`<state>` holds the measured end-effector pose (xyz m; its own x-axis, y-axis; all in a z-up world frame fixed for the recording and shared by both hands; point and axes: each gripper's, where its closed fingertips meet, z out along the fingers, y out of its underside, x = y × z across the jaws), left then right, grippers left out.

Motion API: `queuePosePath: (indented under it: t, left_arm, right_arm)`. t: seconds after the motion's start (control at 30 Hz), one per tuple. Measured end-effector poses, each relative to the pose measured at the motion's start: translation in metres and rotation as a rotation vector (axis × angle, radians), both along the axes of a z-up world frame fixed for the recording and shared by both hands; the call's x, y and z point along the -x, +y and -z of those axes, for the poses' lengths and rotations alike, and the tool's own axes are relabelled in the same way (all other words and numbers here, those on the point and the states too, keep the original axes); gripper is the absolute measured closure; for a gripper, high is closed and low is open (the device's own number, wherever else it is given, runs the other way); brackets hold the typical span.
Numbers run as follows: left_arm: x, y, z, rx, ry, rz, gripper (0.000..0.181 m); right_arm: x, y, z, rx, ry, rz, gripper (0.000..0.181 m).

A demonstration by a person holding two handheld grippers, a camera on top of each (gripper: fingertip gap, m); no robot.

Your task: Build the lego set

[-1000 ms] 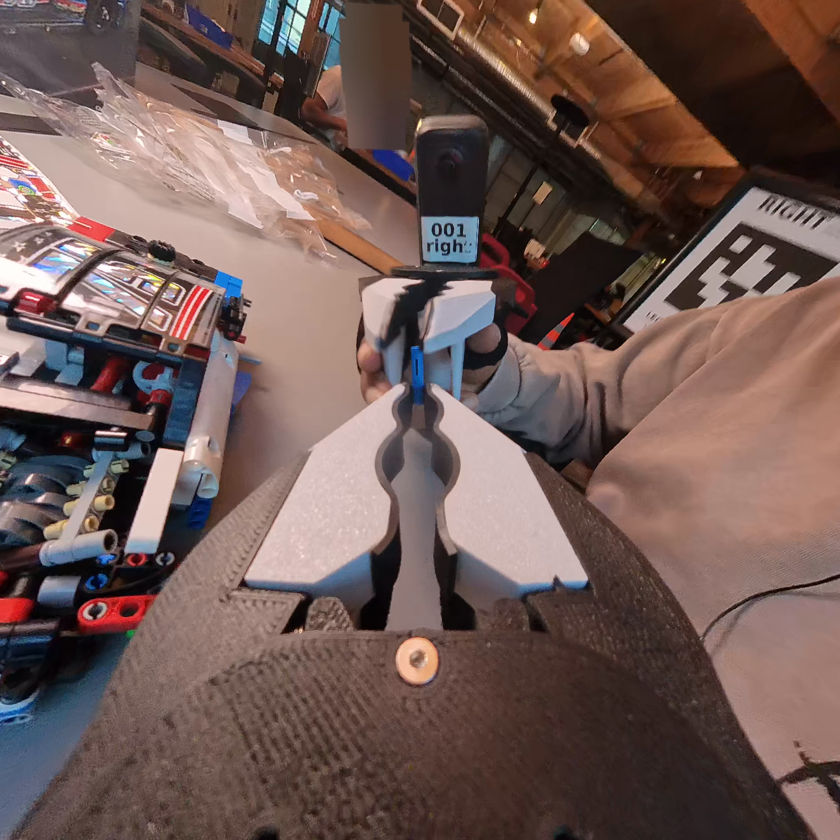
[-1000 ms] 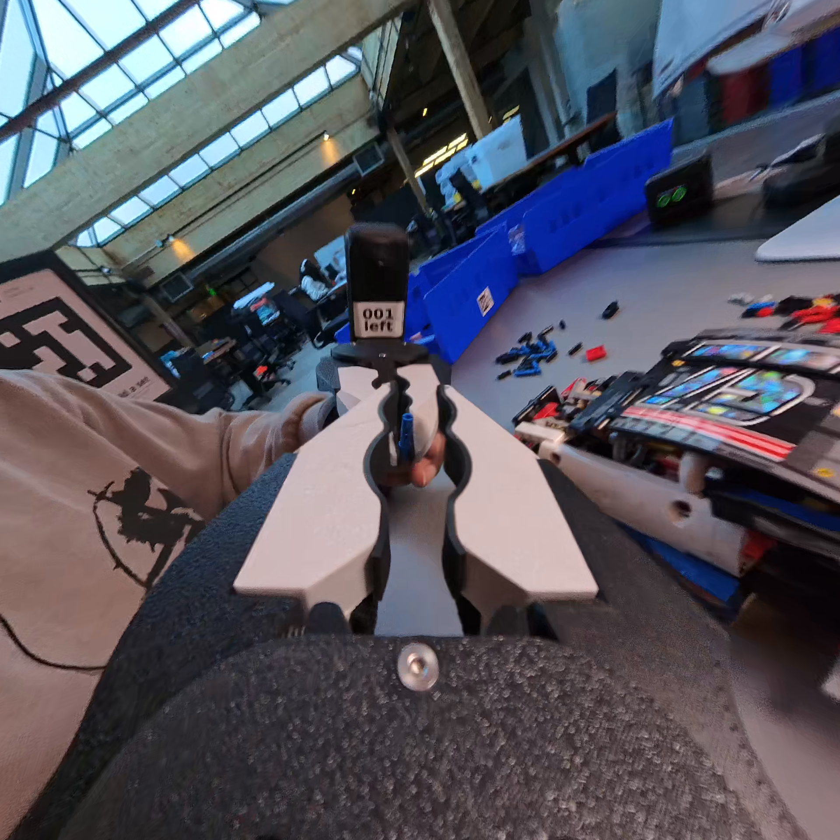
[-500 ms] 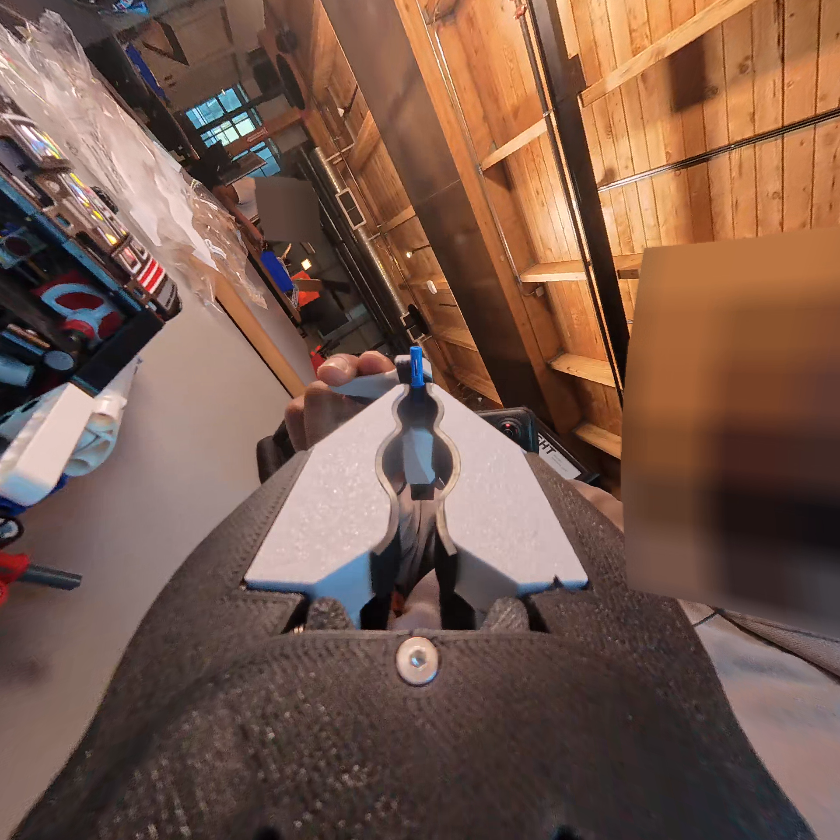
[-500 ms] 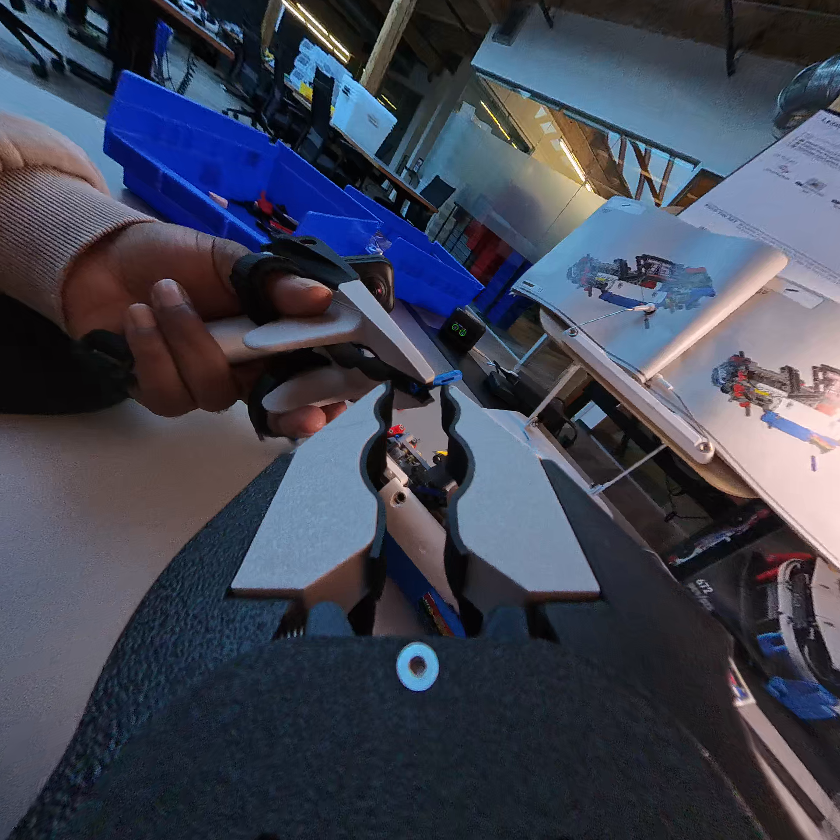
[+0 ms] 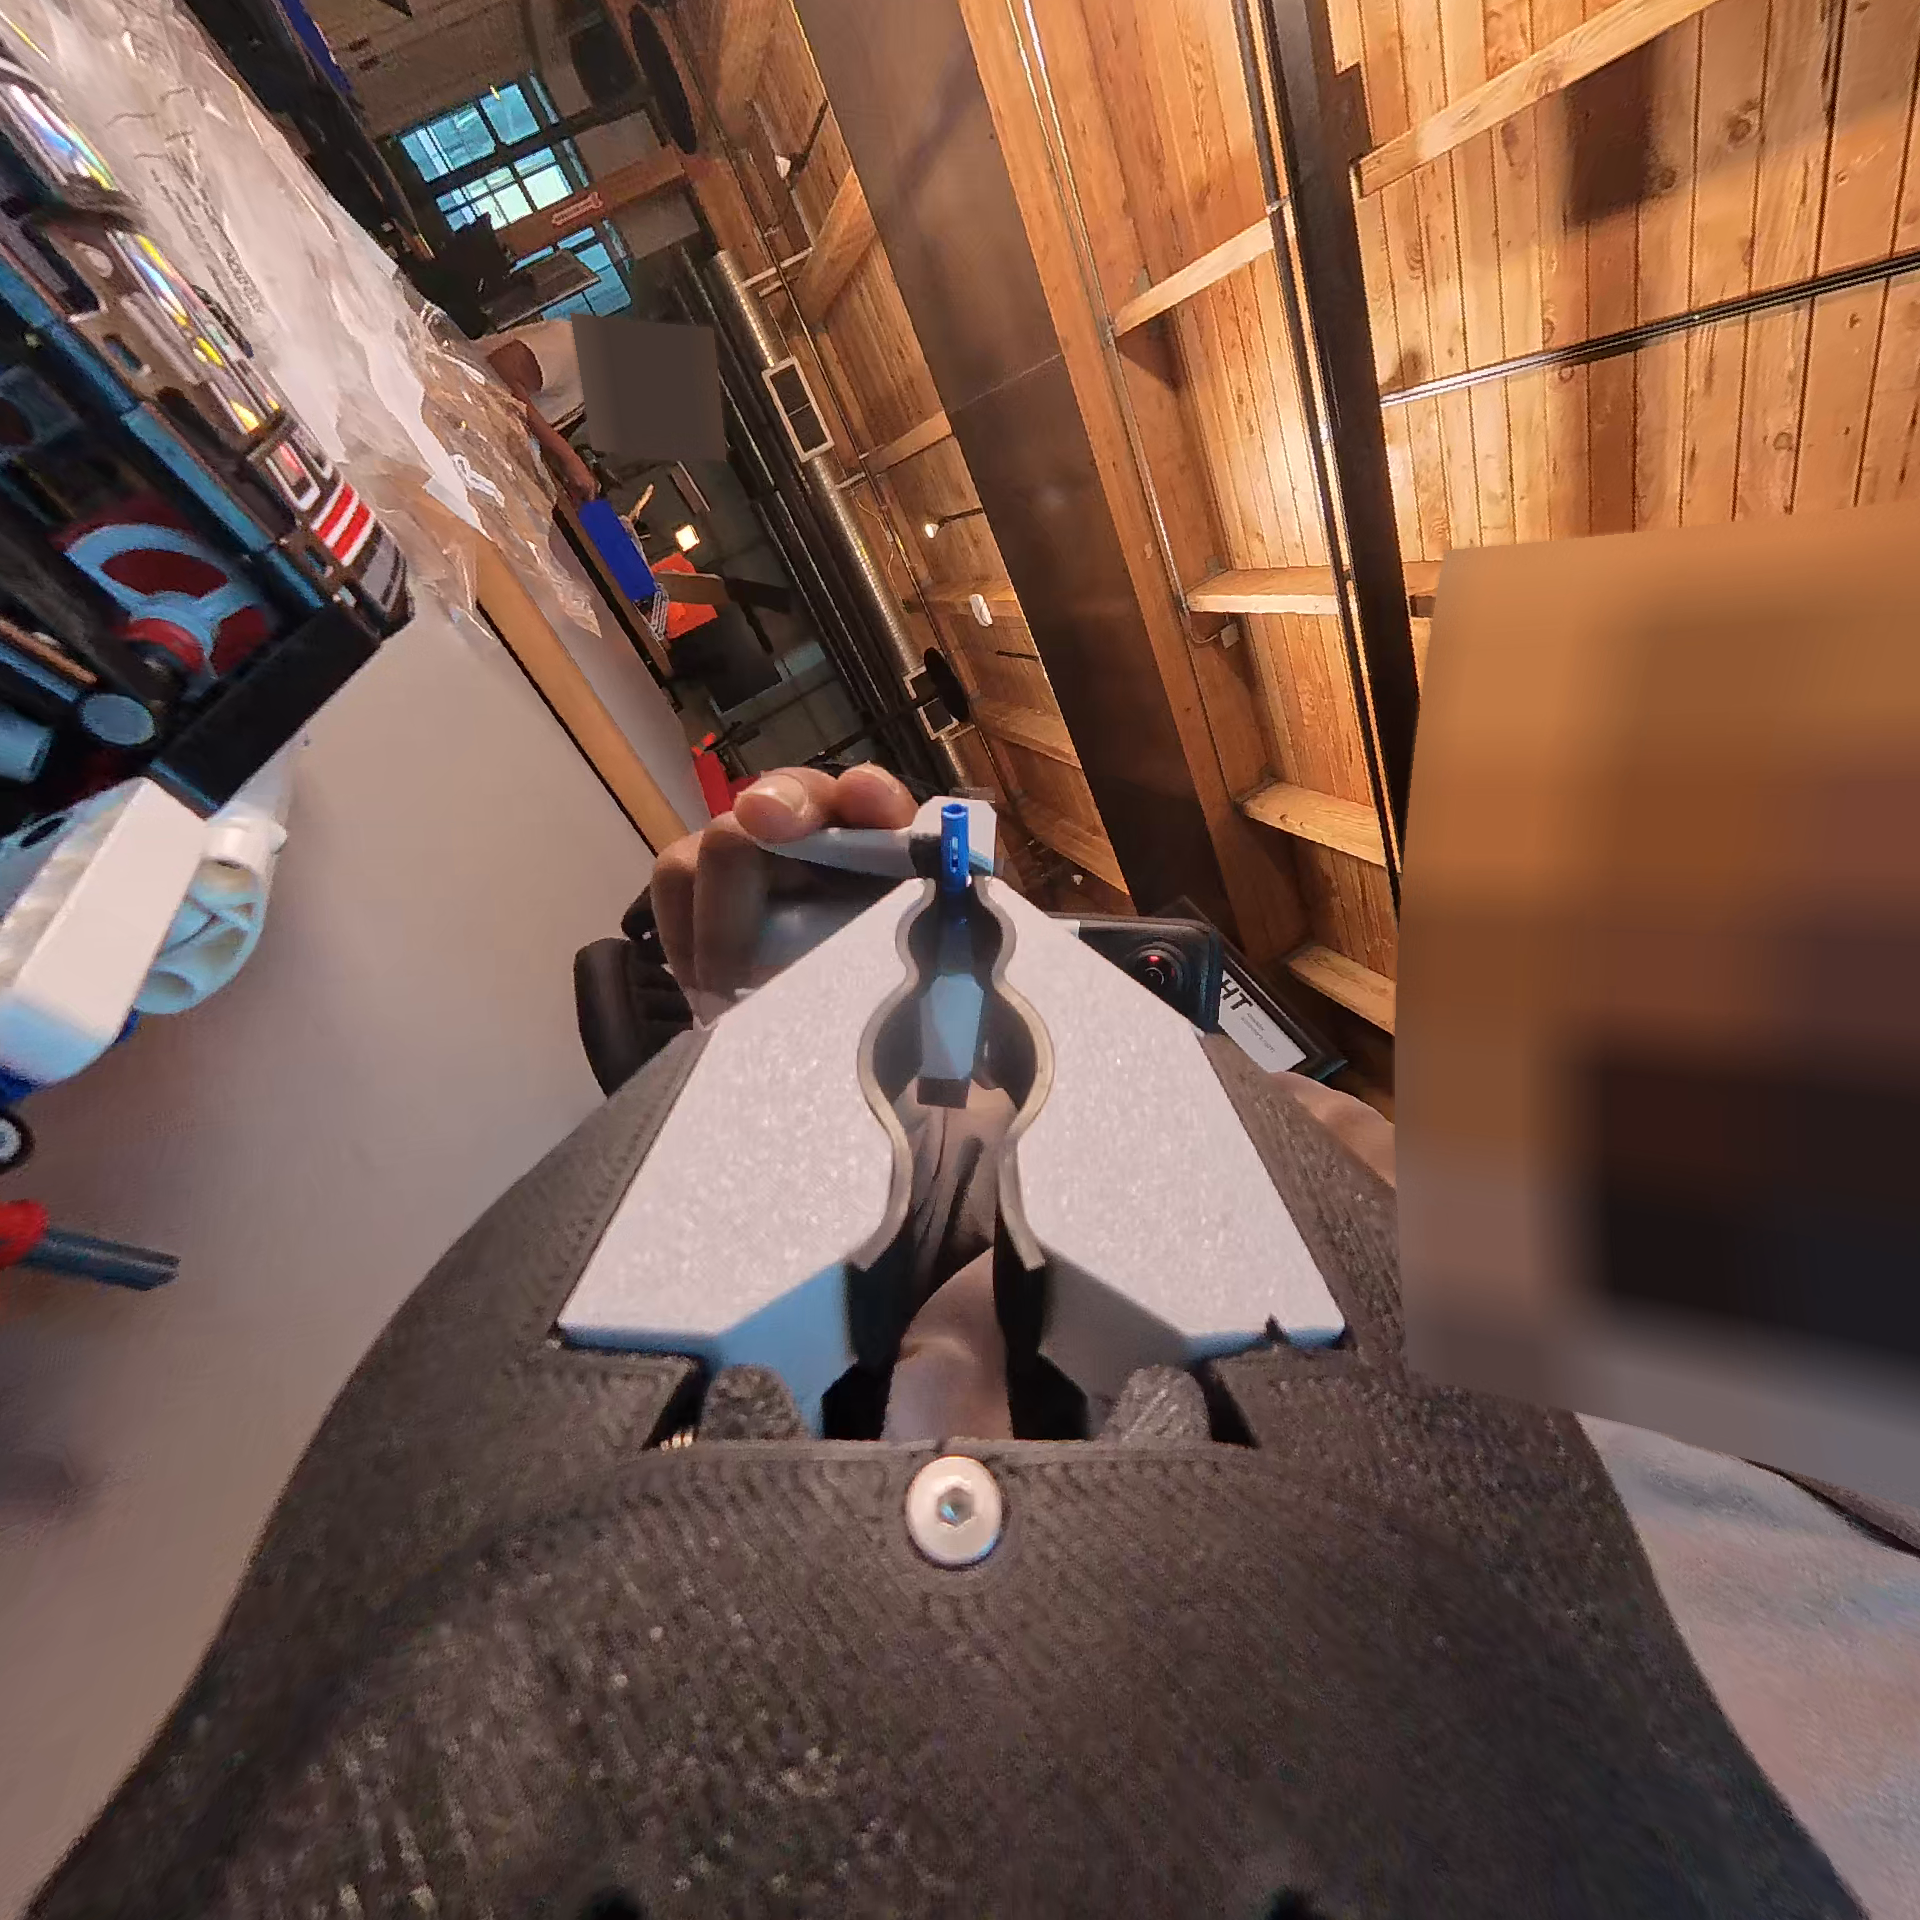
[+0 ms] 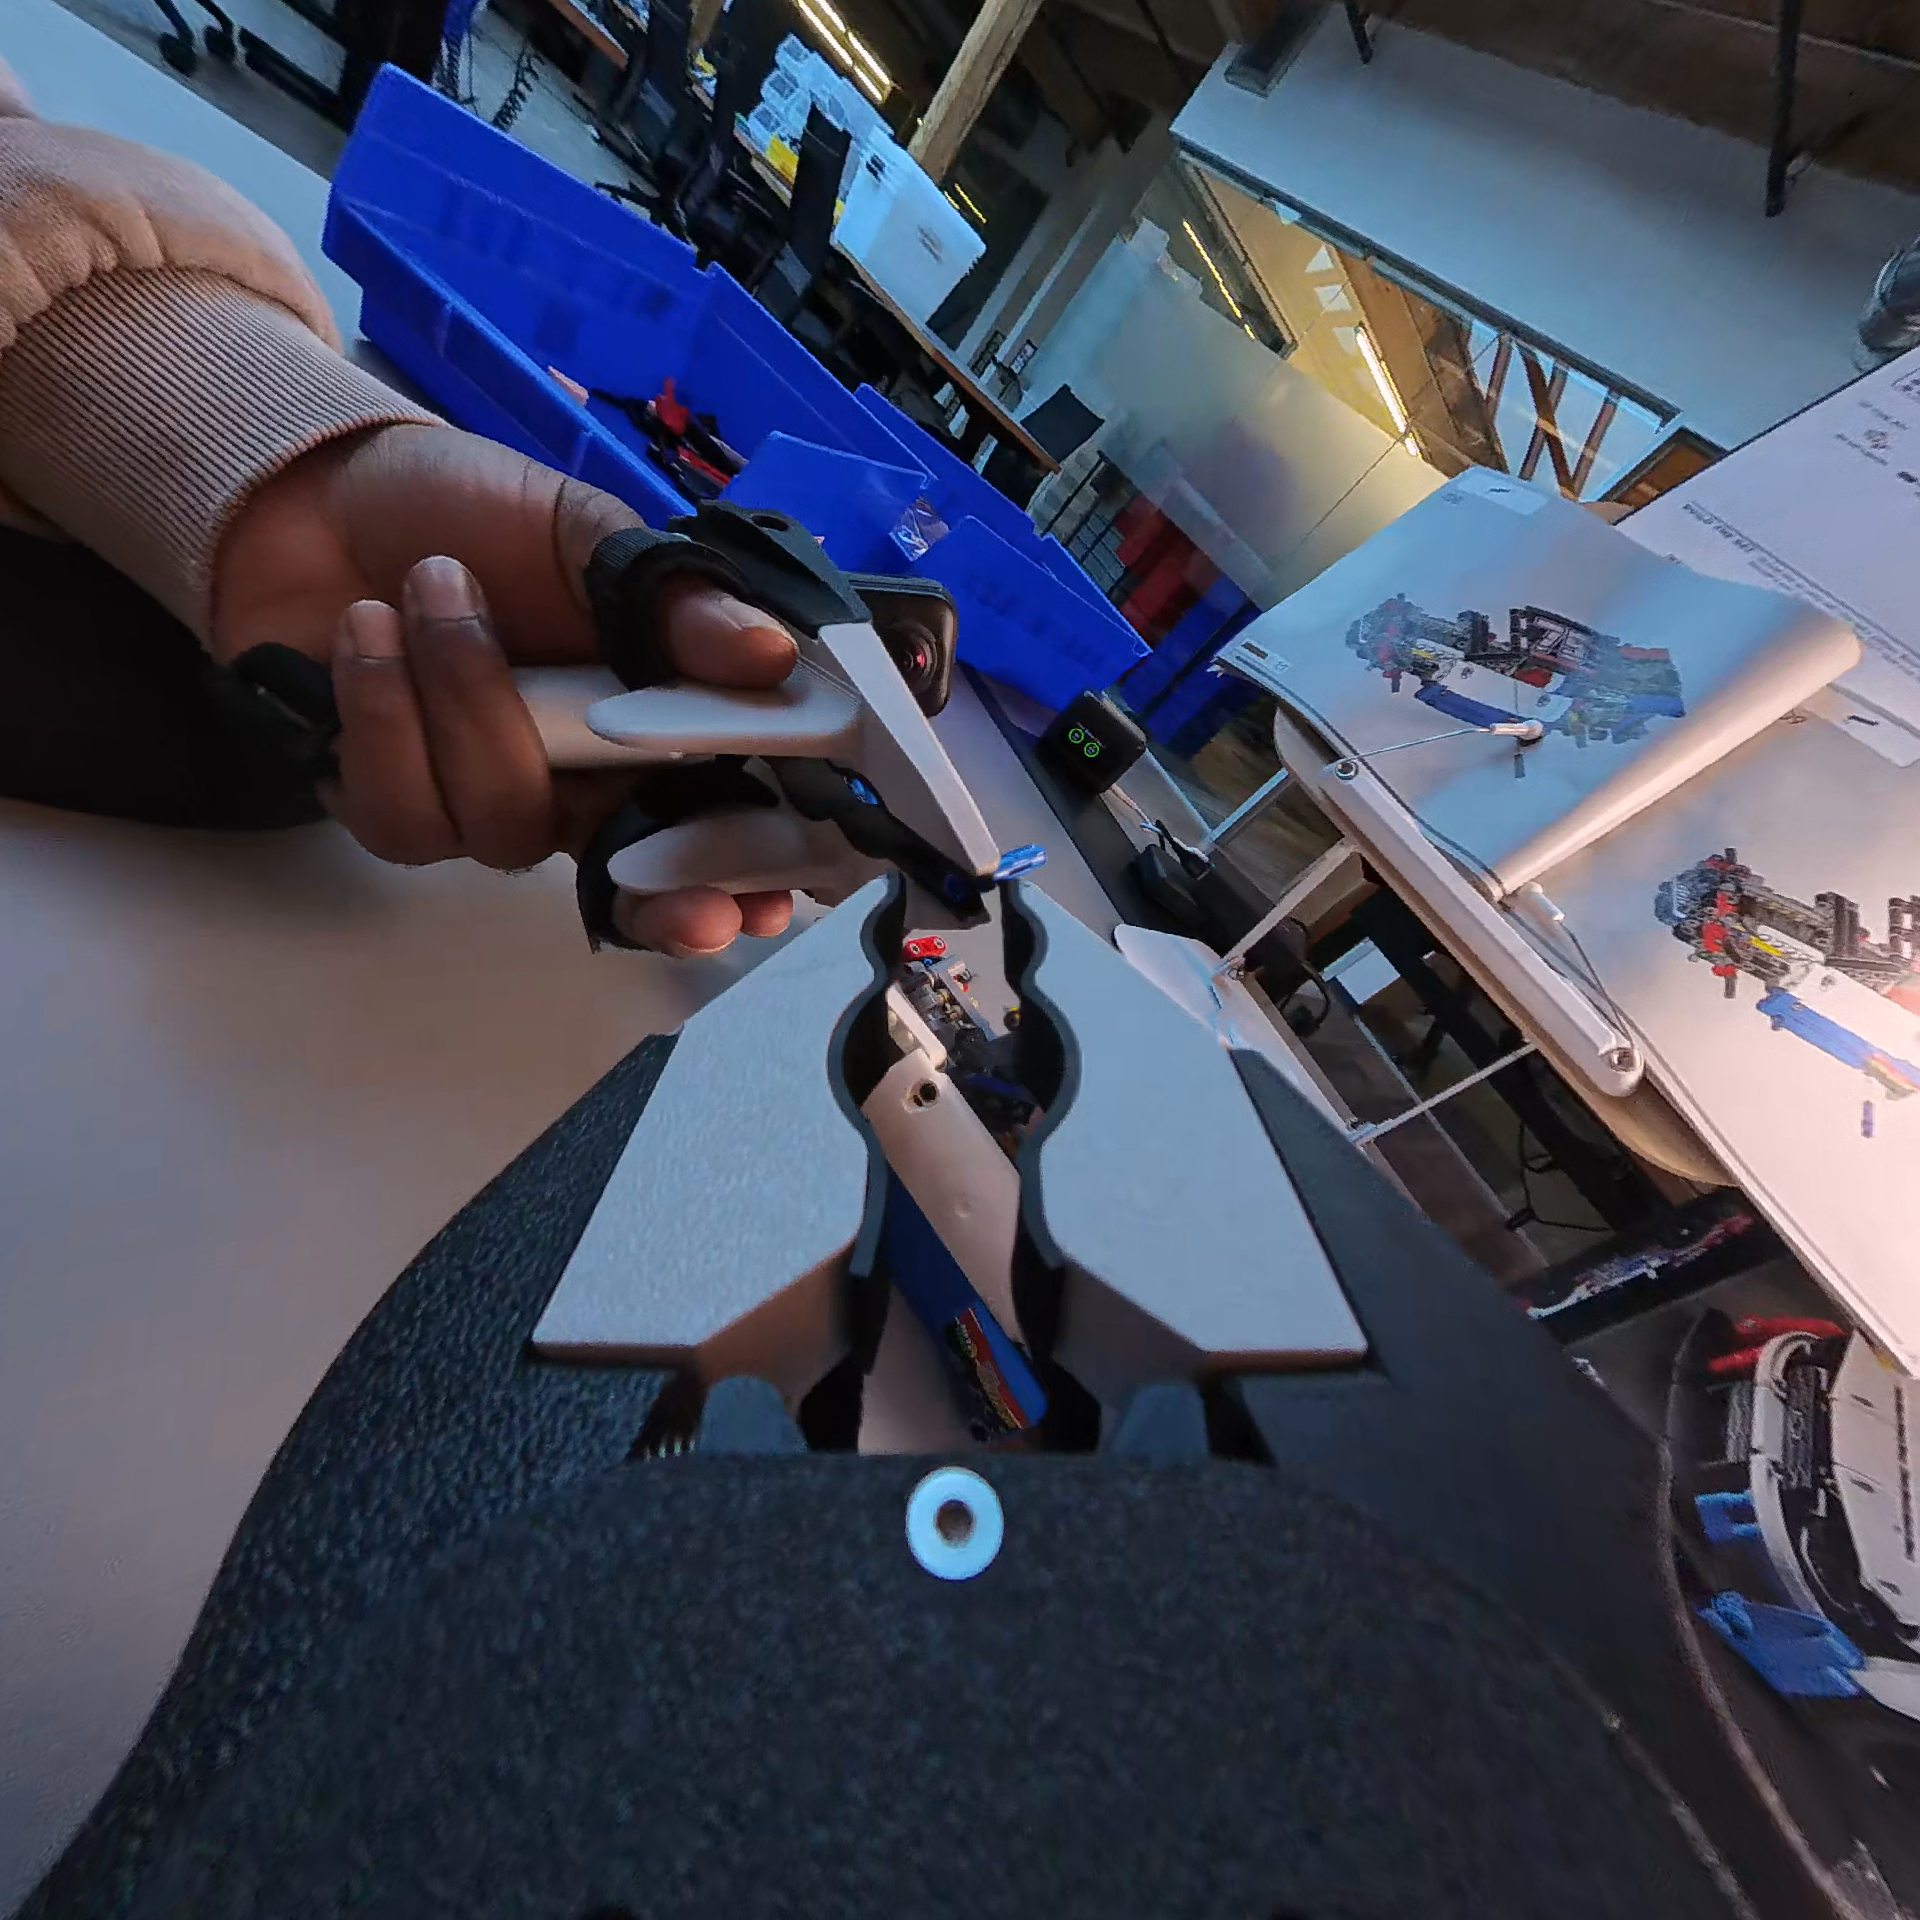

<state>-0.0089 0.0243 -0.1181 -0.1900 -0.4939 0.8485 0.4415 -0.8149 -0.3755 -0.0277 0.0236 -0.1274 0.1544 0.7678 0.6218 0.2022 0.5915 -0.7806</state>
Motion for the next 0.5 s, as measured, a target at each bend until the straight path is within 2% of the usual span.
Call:
queuePosePath:
  t: [0.17, 0.3, 0.5]
  left_arm:
    - [0.0020, 0.0028, 0.0027, 0.010, 0.009, -0.018, 0.178]
    - [-0.0025, -0.0006, 0.0036, 0.003, 0.019, 0.007, 0.178]
    - [-0.0052, -0.0025, 0.0064, 0.004, 0.038, 0.029, 0.175]
  right_arm:
    - [-0.0021, 0.0000, -0.0045, 0.043, 0.032, -0.011, 0.153]
    - [-0.0006, -0.0028, 0.0006, 0.026, 0.013, -0.015, 0.168]
    - [-0.0036, -0.0057, 0.0036, 0.076, 0.001, -0.062, 0.171]
